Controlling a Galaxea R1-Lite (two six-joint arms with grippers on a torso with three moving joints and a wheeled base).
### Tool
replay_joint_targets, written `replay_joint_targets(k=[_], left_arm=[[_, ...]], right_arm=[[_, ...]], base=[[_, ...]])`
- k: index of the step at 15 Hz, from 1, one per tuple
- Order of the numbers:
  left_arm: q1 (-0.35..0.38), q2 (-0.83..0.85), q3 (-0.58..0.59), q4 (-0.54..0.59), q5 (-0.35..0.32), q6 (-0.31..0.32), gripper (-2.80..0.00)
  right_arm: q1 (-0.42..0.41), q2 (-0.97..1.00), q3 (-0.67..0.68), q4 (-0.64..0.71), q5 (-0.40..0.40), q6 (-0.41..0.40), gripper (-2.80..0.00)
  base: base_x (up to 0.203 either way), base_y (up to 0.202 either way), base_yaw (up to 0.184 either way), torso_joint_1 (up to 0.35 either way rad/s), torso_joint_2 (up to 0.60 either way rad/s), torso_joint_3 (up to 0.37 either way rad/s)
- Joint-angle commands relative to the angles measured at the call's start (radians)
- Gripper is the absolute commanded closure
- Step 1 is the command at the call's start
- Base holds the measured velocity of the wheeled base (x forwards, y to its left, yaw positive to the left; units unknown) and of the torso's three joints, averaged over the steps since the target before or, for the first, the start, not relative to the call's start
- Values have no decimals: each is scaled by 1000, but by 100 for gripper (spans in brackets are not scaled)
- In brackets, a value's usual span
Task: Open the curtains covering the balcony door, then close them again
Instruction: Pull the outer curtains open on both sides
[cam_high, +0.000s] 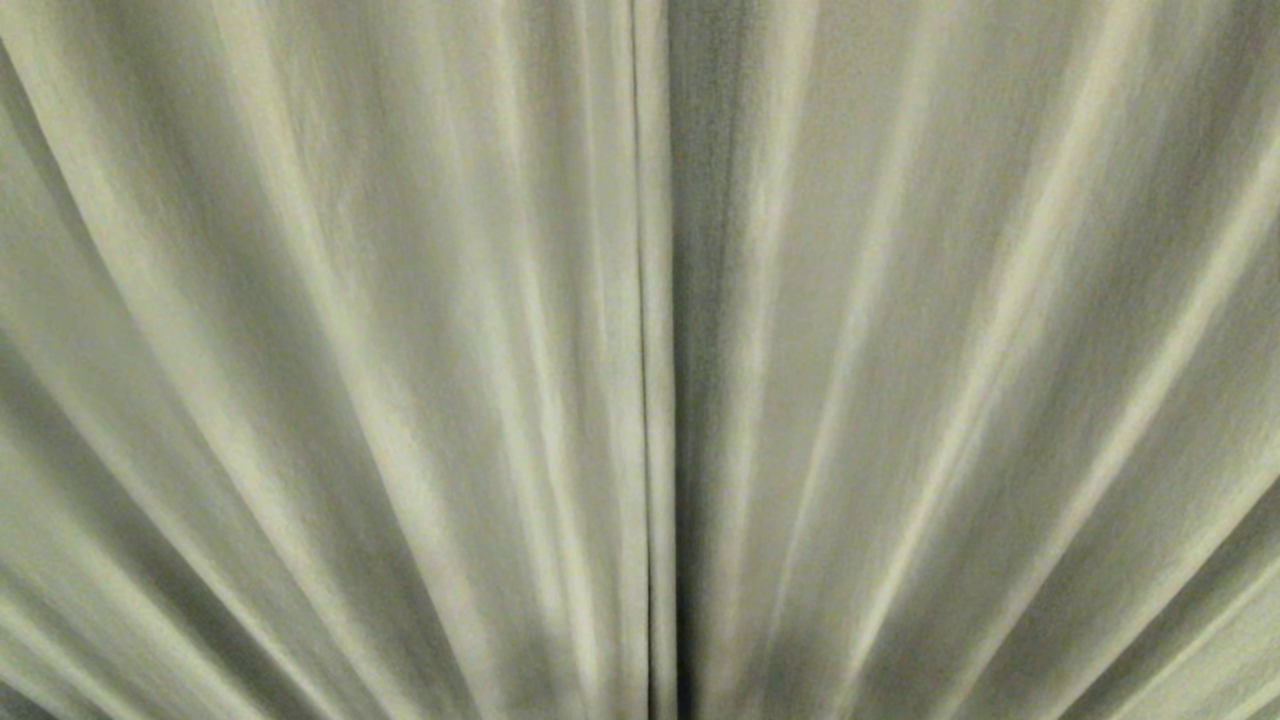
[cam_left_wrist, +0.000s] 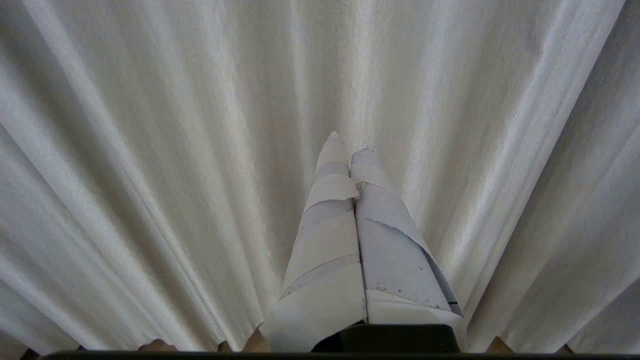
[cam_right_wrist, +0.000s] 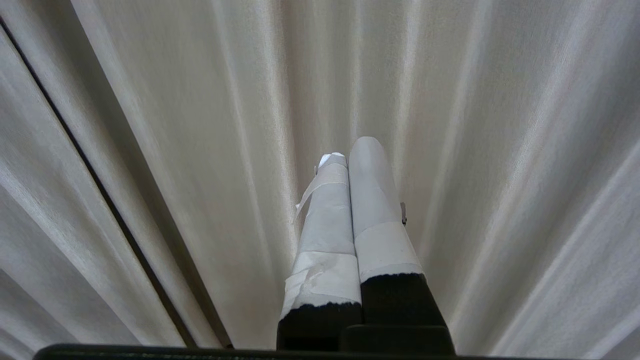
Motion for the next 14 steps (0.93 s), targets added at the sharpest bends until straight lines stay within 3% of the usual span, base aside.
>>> replay_joint_targets(k=[1, 6, 9, 14], left_arm=[[0, 0, 0, 0, 0, 0, 0], [0, 0, 1, 0, 0, 0, 0], [0, 0, -1, 0, 0, 0, 0], [0, 0, 1, 0, 0, 0, 0]], right_arm=[[-1, 1, 0, 1, 0, -12, 0], [-1, 77, 0, -12, 9, -141, 0], [-5, 229, -75, -17, 10, -148, 0], [-28, 504, -325, -28, 10, -128, 0]], base=[[0, 0, 0, 0, 0, 0], [0, 0, 0, 0, 0, 0], [0, 0, 0, 0, 0, 0], [0, 0, 0, 0, 0, 0]])
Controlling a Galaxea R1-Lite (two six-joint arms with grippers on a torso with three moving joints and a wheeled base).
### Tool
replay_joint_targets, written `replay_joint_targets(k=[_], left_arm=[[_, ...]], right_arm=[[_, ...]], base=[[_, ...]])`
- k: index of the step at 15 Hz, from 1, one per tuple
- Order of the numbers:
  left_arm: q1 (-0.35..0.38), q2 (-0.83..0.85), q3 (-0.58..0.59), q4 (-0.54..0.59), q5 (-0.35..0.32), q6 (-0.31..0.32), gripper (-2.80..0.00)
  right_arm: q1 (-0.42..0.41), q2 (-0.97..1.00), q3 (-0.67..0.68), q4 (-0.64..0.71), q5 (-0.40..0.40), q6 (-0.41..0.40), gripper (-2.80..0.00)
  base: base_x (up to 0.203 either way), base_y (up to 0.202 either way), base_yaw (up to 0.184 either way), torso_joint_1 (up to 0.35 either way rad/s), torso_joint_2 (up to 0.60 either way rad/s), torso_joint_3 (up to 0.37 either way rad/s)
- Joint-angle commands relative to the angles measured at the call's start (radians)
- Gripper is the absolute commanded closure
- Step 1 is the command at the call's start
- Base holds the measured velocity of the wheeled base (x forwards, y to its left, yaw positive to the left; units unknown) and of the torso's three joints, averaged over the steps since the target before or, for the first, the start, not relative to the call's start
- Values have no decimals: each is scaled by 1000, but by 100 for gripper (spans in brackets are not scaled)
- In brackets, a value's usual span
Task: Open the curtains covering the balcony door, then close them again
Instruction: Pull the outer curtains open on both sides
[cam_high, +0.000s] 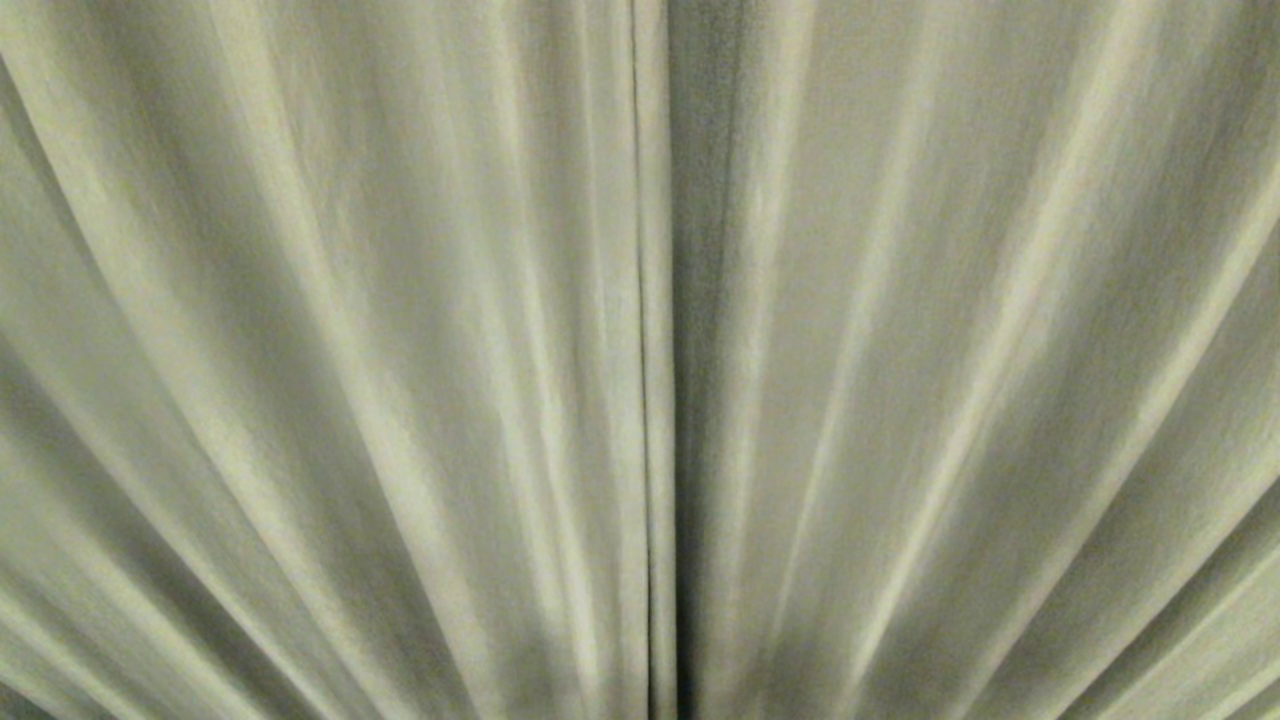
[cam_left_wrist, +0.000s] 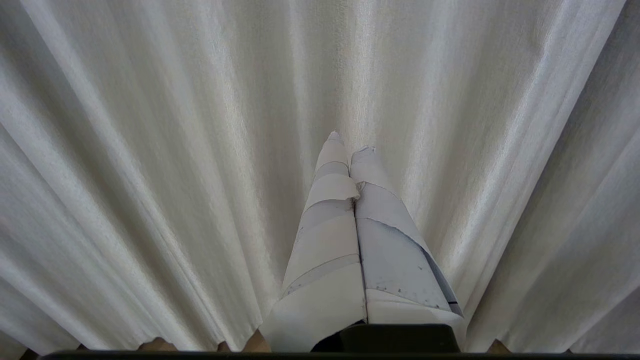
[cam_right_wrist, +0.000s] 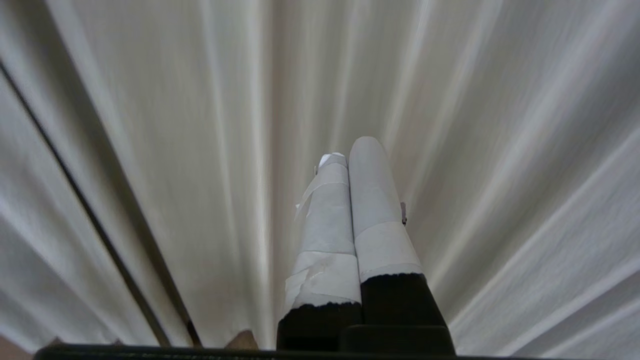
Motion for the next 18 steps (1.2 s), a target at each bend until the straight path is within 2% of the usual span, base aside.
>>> replay_joint_targets(k=[1, 6, 11, 12, 18], left_arm=[[0, 0, -1, 0, 0, 1, 0], [0, 0, 1, 0, 0, 1, 0], [0, 0, -1, 0, 0, 1, 0], [0, 0, -1, 0, 0, 1, 0], [0, 0, 1, 0, 0, 1, 0]], right_arm=[[-8, 180, -102, -13, 1, 2, 0], [-23, 395, -274, -106, 0, 31, 0], [-21, 454, -343, -113, -4, 73, 0], [-22, 473, -361, -114, -3, 77, -280], [-22, 630, -486, -118, -5, 72, -280]], base=[[0, 0, 0, 0, 0, 0], [0, 0, 0, 0, 0, 0], [0, 0, 0, 0, 0, 0], [0, 0, 0, 0, 0, 0], [0, 0, 0, 0, 0, 0]])
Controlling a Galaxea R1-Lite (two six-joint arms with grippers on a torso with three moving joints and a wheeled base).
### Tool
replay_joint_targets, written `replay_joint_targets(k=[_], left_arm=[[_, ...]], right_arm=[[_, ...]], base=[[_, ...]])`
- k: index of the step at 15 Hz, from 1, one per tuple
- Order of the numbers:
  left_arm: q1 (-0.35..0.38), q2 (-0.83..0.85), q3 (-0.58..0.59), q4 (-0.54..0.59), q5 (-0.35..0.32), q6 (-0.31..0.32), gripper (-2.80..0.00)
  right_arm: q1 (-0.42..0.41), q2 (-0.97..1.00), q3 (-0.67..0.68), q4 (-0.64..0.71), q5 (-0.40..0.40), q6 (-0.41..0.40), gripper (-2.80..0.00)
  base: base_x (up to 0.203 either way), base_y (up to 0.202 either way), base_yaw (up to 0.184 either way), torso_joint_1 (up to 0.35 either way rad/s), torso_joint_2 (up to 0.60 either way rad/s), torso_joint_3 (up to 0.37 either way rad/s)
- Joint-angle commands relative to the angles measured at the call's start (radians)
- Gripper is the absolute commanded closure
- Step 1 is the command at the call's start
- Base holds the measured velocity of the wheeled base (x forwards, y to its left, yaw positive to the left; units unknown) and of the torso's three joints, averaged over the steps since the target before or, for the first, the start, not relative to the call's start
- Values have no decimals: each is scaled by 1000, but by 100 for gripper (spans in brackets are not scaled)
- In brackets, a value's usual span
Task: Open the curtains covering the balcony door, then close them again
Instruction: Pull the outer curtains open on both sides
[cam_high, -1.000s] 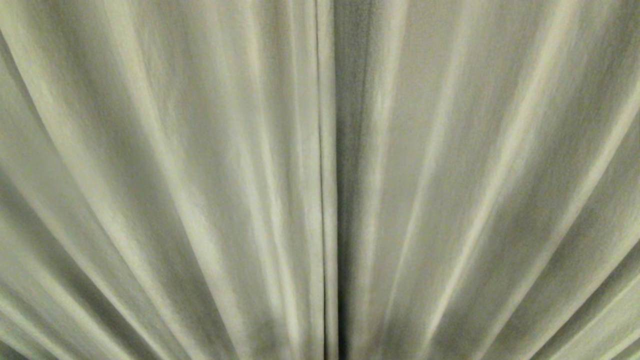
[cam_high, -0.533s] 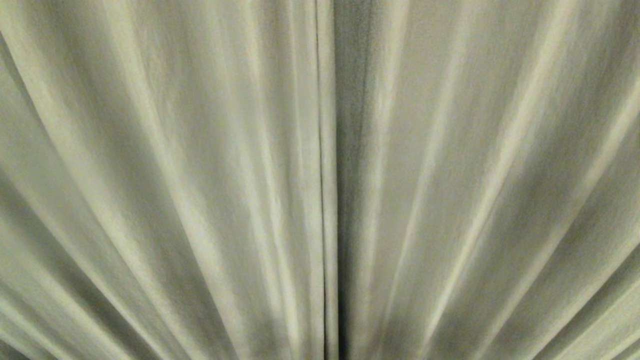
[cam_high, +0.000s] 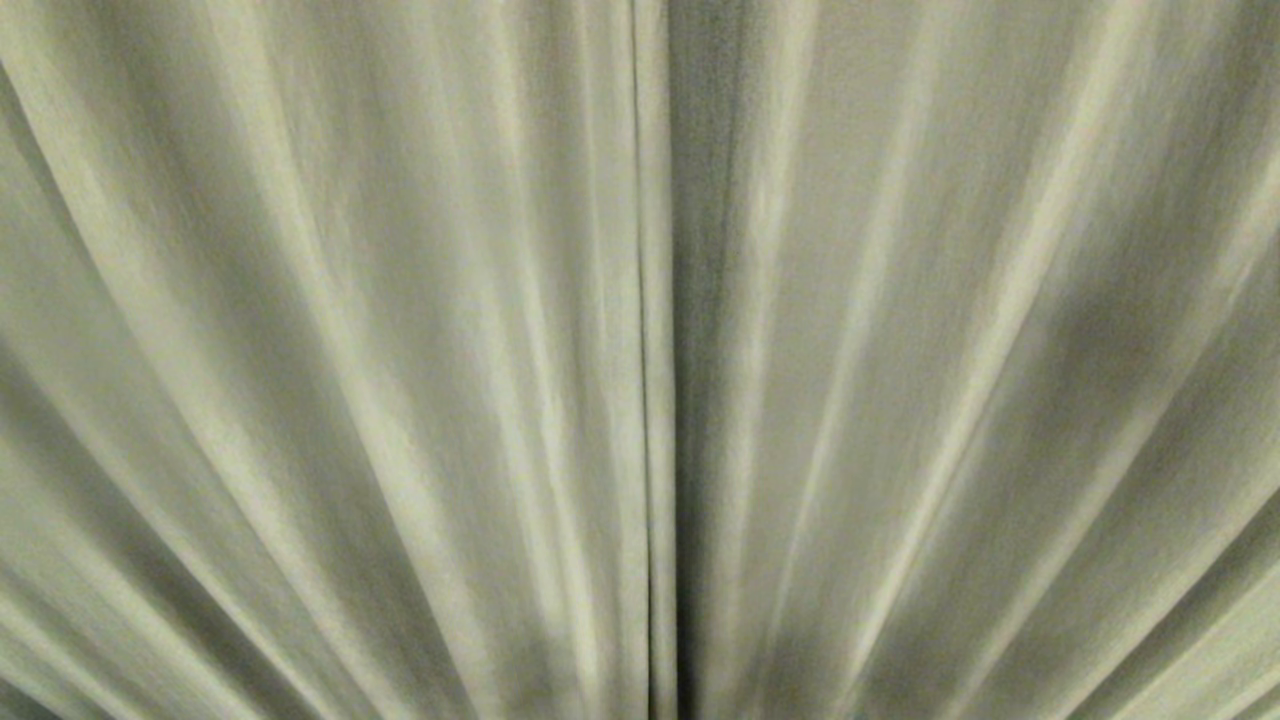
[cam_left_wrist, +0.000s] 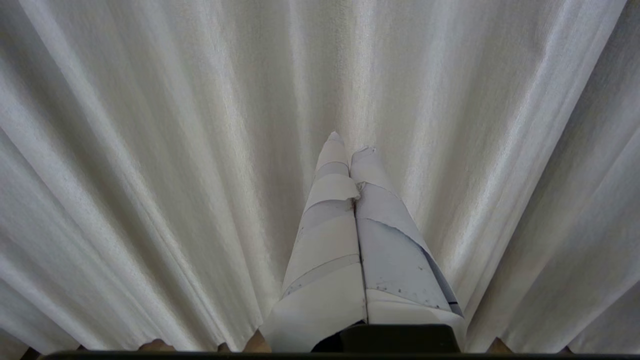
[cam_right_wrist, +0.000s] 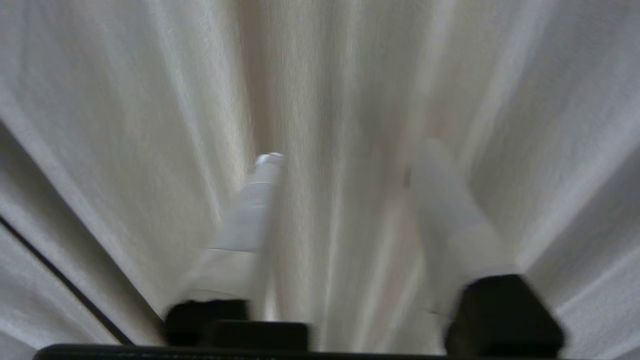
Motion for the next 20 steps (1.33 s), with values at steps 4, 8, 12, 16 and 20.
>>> replay_joint_targets(k=[4, 8, 12, 16, 20], left_arm=[[0, 0, 1, 0, 0, 1, 0], [0, 0, 0, 0, 0, 1, 0], [0, 0, 0, 0, 0, 1, 0], [0, 0, -1, 0, 0, 1, 0], [0, 0, 1, 0, 0, 1, 0]], right_arm=[[2, 110, -48, -12, 5, 2, -280], [5, 109, -33, -15, 35, -3, -280], [11, 91, -38, -17, 118, -3, -280], [22, 79, -30, -15, 157, -14, -280], [67, 74, -25, -14, 157, -55, -280]], base=[[0, 0, 0, 0, 0, 0], [0, 0, 0, 0, 0, 0], [0, 0, 0, 0, 0, 0], [0, 0, 0, 0, 0, 0], [0, 0, 0, 0, 0, 0]])
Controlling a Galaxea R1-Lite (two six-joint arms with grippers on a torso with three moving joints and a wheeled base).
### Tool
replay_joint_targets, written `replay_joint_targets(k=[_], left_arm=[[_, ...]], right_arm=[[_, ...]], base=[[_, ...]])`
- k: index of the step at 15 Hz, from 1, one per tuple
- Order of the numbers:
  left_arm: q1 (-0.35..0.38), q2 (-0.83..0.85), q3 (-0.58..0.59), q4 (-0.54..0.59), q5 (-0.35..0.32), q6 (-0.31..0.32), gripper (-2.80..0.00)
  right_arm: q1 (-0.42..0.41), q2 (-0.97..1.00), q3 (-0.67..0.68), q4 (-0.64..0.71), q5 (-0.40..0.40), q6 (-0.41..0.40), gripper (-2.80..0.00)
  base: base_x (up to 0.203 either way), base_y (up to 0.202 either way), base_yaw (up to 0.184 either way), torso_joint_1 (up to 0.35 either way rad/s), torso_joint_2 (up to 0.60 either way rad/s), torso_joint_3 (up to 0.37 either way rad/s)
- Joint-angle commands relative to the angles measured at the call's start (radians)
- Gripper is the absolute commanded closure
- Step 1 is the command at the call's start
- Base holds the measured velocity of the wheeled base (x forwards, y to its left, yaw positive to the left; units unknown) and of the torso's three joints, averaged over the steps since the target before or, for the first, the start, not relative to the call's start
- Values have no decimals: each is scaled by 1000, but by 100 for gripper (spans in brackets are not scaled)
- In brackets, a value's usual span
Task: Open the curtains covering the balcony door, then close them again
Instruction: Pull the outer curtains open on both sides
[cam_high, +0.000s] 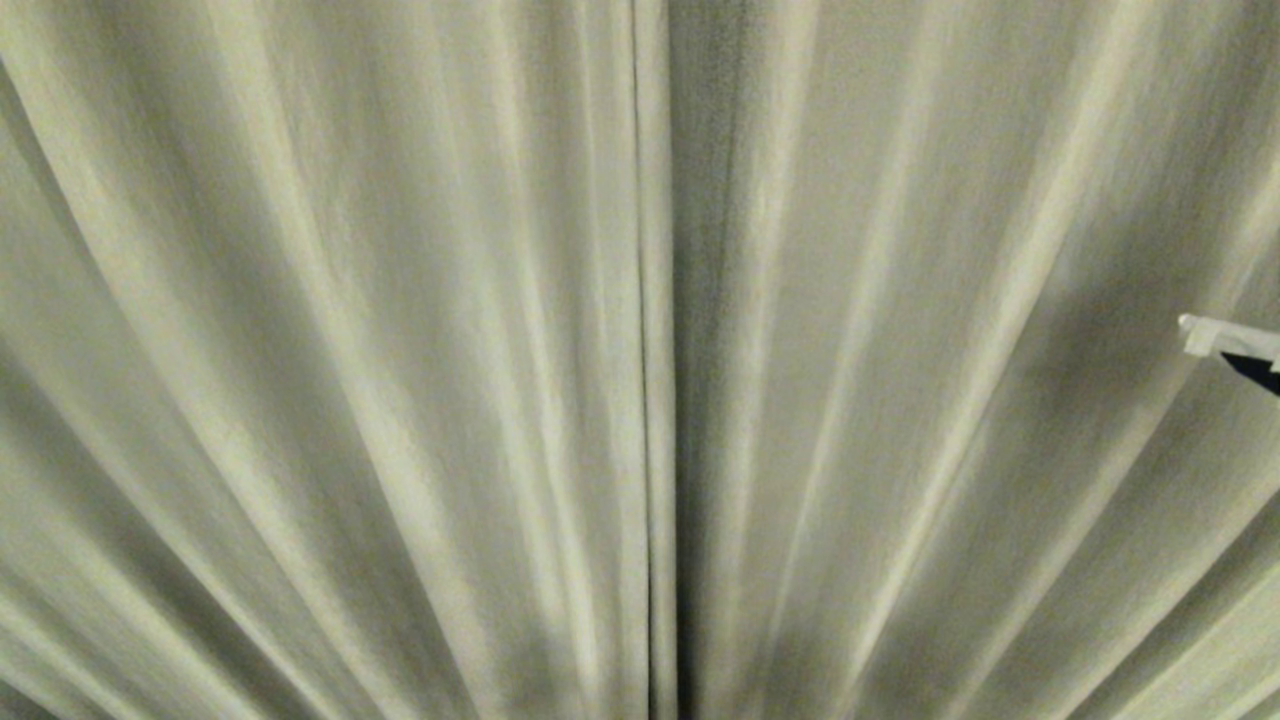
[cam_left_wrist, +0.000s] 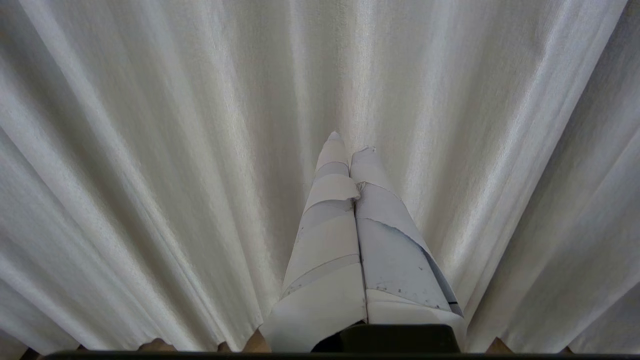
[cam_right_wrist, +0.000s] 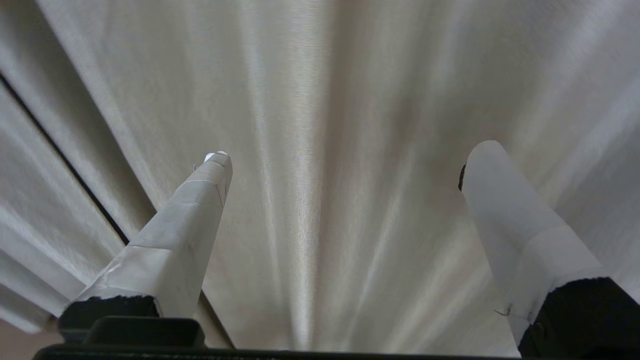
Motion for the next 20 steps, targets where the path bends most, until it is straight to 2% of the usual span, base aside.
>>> replay_joint_targets(k=[1, 6, 15, 20], left_arm=[[0, 0, -1, 0, 0, 1, 0], [0, 0, 0, 0, 0, 1, 0], [0, 0, 0, 0, 0, 1, 0], [0, 0, 0, 0, 0, 1, 0]], right_arm=[[14, -18, 7, -1, 2, -25, -280], [19, -68, 61, 0, 2, -35, -280], [-6, 101, -23, -6, -8, -21, -280], [16, 211, -36, -174, -3, -16, -280]], base=[[0, 0, 0, 0, 0, 0], [0, 0, 0, 0, 0, 0], [0, 0, 0, 0, 0, 0], [0, 0, 0, 0, 0, 0]])
